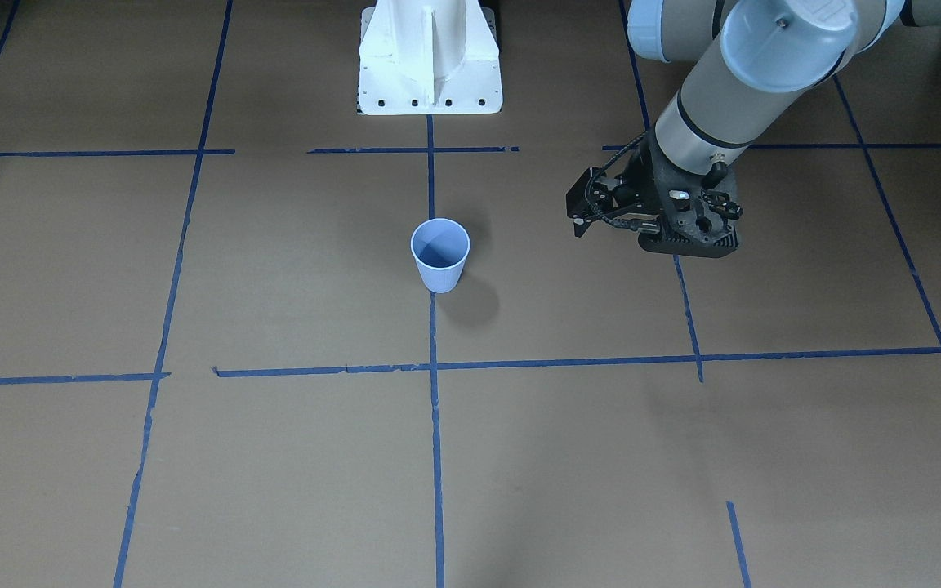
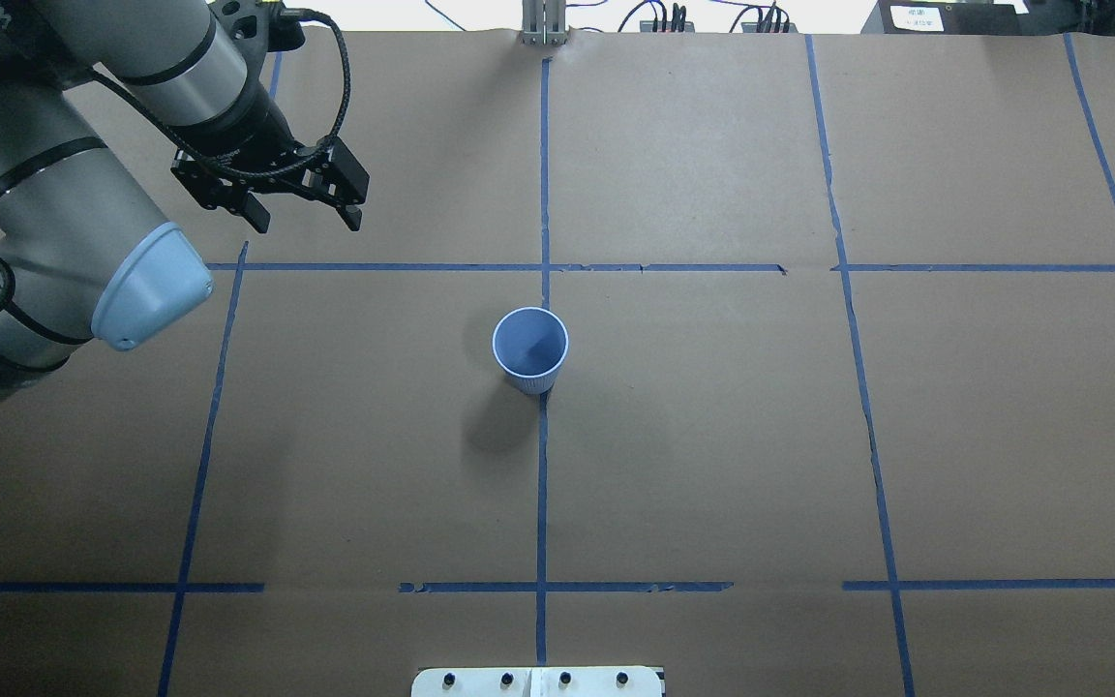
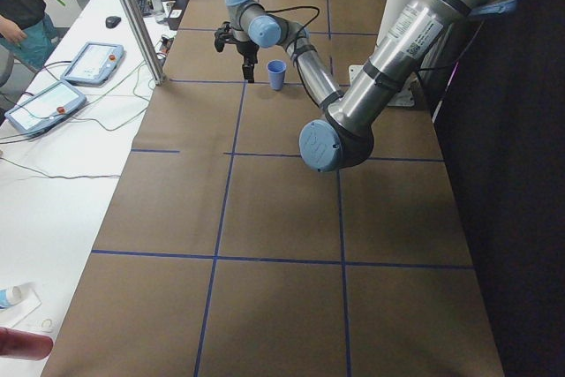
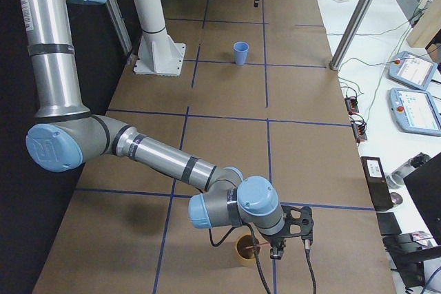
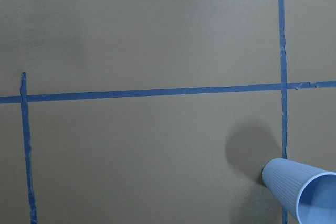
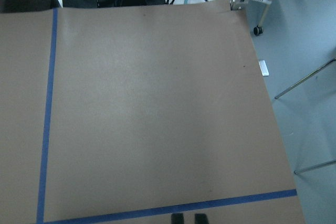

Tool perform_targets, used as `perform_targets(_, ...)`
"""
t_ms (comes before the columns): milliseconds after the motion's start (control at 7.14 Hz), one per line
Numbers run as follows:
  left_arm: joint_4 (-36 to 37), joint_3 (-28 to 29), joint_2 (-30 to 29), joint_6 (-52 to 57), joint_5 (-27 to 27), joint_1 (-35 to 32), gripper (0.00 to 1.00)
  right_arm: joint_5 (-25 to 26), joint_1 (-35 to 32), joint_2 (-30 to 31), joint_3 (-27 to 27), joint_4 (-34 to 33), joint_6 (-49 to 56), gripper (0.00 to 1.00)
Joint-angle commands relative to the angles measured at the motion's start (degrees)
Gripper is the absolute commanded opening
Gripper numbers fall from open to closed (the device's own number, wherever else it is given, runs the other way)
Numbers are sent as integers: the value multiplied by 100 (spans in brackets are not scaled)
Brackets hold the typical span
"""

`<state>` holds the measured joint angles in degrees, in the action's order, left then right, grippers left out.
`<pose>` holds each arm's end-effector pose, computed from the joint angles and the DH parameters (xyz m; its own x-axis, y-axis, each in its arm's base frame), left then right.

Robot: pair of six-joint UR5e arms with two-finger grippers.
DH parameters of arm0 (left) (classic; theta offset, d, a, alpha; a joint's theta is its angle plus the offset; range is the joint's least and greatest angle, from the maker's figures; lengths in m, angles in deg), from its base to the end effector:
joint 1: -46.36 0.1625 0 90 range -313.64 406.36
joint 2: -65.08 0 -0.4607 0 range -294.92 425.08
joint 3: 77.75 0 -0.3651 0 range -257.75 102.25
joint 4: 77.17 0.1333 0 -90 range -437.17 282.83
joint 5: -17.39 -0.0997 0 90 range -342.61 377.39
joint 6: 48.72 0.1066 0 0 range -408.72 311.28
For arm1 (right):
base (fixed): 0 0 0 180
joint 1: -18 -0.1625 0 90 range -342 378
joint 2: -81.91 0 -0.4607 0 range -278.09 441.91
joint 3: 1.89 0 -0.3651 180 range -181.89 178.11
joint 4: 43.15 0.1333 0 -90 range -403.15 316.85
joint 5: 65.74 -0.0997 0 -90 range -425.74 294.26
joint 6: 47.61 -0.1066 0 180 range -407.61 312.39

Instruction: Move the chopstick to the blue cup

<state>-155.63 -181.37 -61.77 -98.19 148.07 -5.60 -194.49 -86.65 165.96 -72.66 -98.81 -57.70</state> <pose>0.3423 -0.5410 0.2498 0.5885 0.0476 -0.8071 -0.0494 0.9985 0.0229 0.1974 -0.4921 0.7463 0.7575 0.1381 0.6380 -0.3745 0.8925 0.2515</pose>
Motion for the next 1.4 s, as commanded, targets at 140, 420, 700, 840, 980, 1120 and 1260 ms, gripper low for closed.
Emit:
perform_targets(140,-11,26,29,-1,1,37,100,0,-450,261,-1067,-24,104,0)
perform_targets(420,-20,-8,47,8,1,29,100,-45,-398,174,-2005,-982,25,0)
perform_targets(700,-11,-79,82,69,-17,-32,100,-45,354,-341,-3535,-3057,-472,0)
perform_targets(840,-20,-96,195,131,-78,-268,100,-1,959,-658,-3879,-3352,-1407,0)
perform_targets(980,6,-201,492,784,-96,-479,100,25,1347,-1201,-3900,-3364,-2200,0)
perform_targets(1120,24,-202,782,1539,-87,-873,100,17,1656,-1737,-3927,-3390,-2895,0)
perform_targets(1260,59,-202,1020,2190,-87,-1199,100,113,2007,-1960,-4101,-3399,-3381,0)
